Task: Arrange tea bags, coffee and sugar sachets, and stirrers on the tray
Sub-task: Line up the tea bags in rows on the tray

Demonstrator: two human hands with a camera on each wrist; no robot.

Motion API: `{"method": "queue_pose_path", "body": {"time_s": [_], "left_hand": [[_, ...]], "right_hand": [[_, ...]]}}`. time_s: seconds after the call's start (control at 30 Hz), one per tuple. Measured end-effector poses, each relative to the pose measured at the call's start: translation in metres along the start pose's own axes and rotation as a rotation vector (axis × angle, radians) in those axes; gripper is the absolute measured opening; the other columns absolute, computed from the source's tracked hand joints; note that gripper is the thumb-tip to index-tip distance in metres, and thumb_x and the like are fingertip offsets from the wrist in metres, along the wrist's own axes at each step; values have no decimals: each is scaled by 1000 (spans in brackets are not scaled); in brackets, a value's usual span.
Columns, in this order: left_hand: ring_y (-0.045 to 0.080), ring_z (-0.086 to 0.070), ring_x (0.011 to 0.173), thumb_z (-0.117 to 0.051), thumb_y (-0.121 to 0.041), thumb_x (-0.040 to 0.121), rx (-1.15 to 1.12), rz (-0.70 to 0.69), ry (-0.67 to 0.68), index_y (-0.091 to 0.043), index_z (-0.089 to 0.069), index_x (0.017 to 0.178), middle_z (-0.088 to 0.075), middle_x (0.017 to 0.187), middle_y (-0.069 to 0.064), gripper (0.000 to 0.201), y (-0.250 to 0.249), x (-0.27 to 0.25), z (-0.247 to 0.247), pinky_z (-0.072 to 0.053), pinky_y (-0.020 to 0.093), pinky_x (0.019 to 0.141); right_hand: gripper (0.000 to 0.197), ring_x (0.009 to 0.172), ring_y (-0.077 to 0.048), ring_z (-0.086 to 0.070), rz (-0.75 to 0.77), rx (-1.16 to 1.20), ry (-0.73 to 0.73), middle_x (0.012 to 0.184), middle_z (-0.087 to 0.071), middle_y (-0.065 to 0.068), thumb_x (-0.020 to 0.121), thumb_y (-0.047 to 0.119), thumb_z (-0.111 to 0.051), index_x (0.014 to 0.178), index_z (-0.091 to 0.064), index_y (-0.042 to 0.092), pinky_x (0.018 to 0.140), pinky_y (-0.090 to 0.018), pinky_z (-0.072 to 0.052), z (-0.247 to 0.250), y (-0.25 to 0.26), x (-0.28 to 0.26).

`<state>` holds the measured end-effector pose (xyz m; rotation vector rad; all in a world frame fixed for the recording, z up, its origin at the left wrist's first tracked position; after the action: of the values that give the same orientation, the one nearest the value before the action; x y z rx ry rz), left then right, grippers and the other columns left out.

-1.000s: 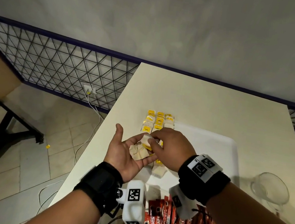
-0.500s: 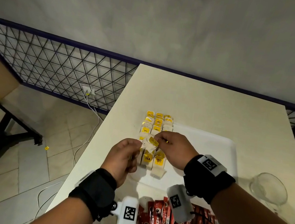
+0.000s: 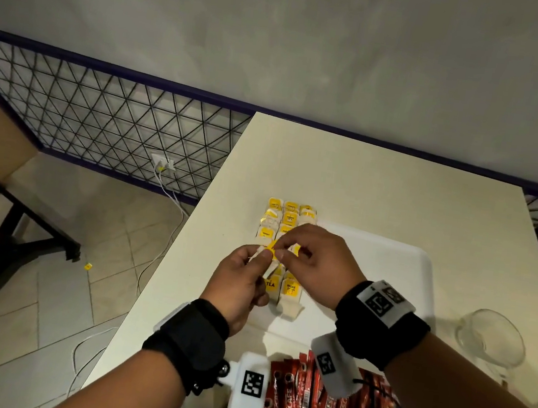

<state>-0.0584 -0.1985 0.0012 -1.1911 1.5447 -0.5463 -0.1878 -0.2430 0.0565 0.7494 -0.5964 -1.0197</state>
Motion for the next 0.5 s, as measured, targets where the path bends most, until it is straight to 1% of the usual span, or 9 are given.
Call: {"method": "queue_pose_path", "body": {"time_s": [0.03,0.07,0.1,0.17,0.2,0.27,0.37,0.43,0.5], "left_hand": [[9,-25,41,-48,-19,101,-29,6,18,-10,-55,100,-44,62,-1,11,0,-1,-2,-29,23,44],[9,-27,43,-46,-22,101,-71,10,35,-9,-54,102,-51,69,0,14,0,-1,-2,-29,23,45],[9,-28,45,-45,-24,101,-114,11,52,-9,-53,103,-56,75,1,17,0,-1,-3,-29,23,47],[10,-30,48,-43,-24,102,-172,6,72,-7,-53,106,-58,80,0,20,-1,-2,-4,-29,24,48],[11,-32,49,-41,-23,102,-188,3,78,-7,-53,107,-57,80,1,21,-2,-2,-4,-30,24,48],[12,-35,51,-39,-19,103,-219,14,85,-8,-56,105,-55,79,3,21,-4,-3,-5,-32,24,49],[14,-42,52,-36,-17,104,-280,52,95,-10,-60,107,-59,77,5,25,-5,-3,-7,-34,23,47],[15,-47,54,-37,-28,103,-300,88,95,-12,-61,108,-61,79,6,29,-3,-1,-4,-37,23,47],[15,-51,55,-42,-46,98,-326,142,87,-13,-61,106,-60,79,6,39,1,3,0,-40,22,45]], "right_hand": [[2,62,-7,-49,-28,-29,41,84,-60,19,86,29,-69,84,-69,31,62,-13,-35,-2,-2,-1],[3,61,-6,-50,-65,-40,60,79,-61,23,85,34,-70,83,-69,31,61,-13,-36,-3,-4,-1],[4,59,-5,-50,-103,-31,68,74,-60,28,84,35,-70,82,-69,32,59,-11,-35,-4,-5,-1],[4,56,-2,-50,-158,-29,54,67,-58,34,84,33,-69,81,-69,32,56,-10,-35,-4,-6,-1],[4,56,0,-51,-167,-38,34,65,-59,31,85,31,-68,81,-69,31,56,-9,-36,-3,-5,-1],[8,59,5,-52,-169,-57,0,71,-62,23,86,26,-64,81,-69,28,59,-7,-36,-2,-5,0],[11,65,7,-53,-173,-89,-6,78,-62,17,88,22,-60,80,-65,27,62,-11,-36,-4,-4,4],[12,66,5,-54,-187,-64,-13,78,-62,16,88,23,-59,79,-62,29,61,-8,-37,-4,-4,5],[14,66,0,-55,-198,-35,-30,79,-62,15,87,22,-59,77,-61,31,62,-11,-40,-3,-3,5]]}}
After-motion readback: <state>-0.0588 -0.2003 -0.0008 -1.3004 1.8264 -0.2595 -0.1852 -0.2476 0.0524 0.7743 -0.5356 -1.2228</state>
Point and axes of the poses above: each hand's wrist, its own x-axis towards the middle knuckle, its own z-axis out of the back of the hand, y = z × x, the point moved 4 cm from there along x, towards the middle knuckle
